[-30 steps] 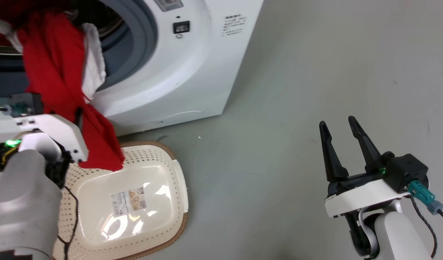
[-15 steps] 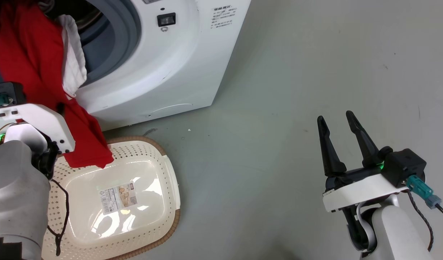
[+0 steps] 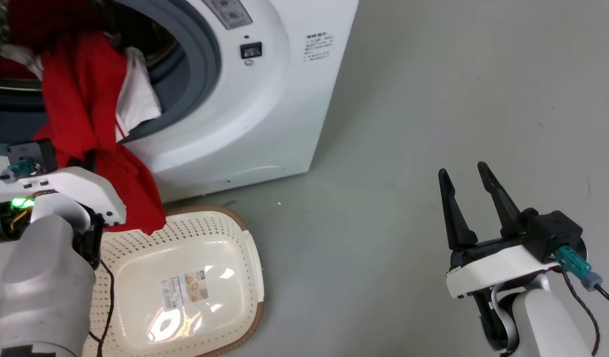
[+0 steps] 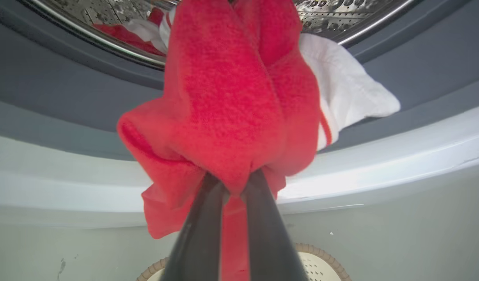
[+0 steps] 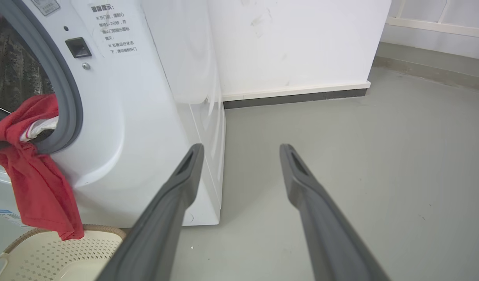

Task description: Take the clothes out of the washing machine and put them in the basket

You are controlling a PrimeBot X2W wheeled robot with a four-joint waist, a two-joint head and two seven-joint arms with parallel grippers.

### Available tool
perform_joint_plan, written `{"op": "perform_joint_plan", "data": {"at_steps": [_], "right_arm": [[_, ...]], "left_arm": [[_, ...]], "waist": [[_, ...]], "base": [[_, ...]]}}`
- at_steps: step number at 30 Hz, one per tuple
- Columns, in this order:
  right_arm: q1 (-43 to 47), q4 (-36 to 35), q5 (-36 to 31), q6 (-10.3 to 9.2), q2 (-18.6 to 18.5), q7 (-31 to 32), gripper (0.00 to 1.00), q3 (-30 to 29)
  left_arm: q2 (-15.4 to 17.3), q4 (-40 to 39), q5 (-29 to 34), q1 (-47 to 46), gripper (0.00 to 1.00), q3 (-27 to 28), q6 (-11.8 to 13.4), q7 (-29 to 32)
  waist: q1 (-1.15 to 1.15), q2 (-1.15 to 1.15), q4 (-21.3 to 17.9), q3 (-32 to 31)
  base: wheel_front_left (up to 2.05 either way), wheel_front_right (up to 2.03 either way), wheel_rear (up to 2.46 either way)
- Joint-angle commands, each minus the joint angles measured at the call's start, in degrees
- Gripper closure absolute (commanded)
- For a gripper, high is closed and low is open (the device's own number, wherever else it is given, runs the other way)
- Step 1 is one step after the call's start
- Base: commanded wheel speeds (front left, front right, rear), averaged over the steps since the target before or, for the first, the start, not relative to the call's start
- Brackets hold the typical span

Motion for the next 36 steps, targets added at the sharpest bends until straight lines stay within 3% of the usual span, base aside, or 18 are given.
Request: {"op": "perform_joint_plan", "data": {"at_steps": [1,7,17,27,32,36], "right_arm": [[0.8,-0.1,-0.6,-0.04,0.0,0.2,0.00,-0.3],[2.6,-1.1,-1.2,-0.04,0.0,1.7,0.00,-1.0],[5.7,-3.6,-2.3,-0.04,0.0,3.8,0.00,-2.2],[7.6,-5.2,-3.4,-0.04,0.0,5.6,0.00,-2.1],[8.3,-5.9,-3.6,-0.04,0.0,6.3,0.00,-2.2],[8.3,-6.1,-3.3,-0.04,0.0,6.7,0.00,-2.0]], "left_arm": [[-0.4,-0.8,-0.2,1.1,1.00,0.0,0.4,-0.9],[-1.8,-8.4,0.5,5.2,1.00,0.5,1.8,-2.5],[-4.4,-31.9,2.9,16.1,1.00,1.9,5.2,-2.6],[-7.2,-50.4,4.1,29.9,1.00,0.1,8.7,-0.9],[-9.3,-56.0,2.5,37.6,1.00,-0.7,10.2,1.8],[-11.1,-55.7,1.2,42.1,1.00,-1.5,10.5,2.6]], "waist": [[0.00,0.00,1.2,-1.8],[0.00,0.00,2.9,-5.1],[0.00,0.00,5.6,-8.2],[0.00,0.00,7.6,-10.2],[0.00,0.00,8.7,-10.5],[0.00,0.00,9.3,-10.1]], "base": [[0.00,0.00,0.00],[0.00,0.00,0.00],[0.00,0.00,0.00],[0.00,0.00,0.00],[0.00,0.00,0.00],[0.00,0.00,0.00]]}}
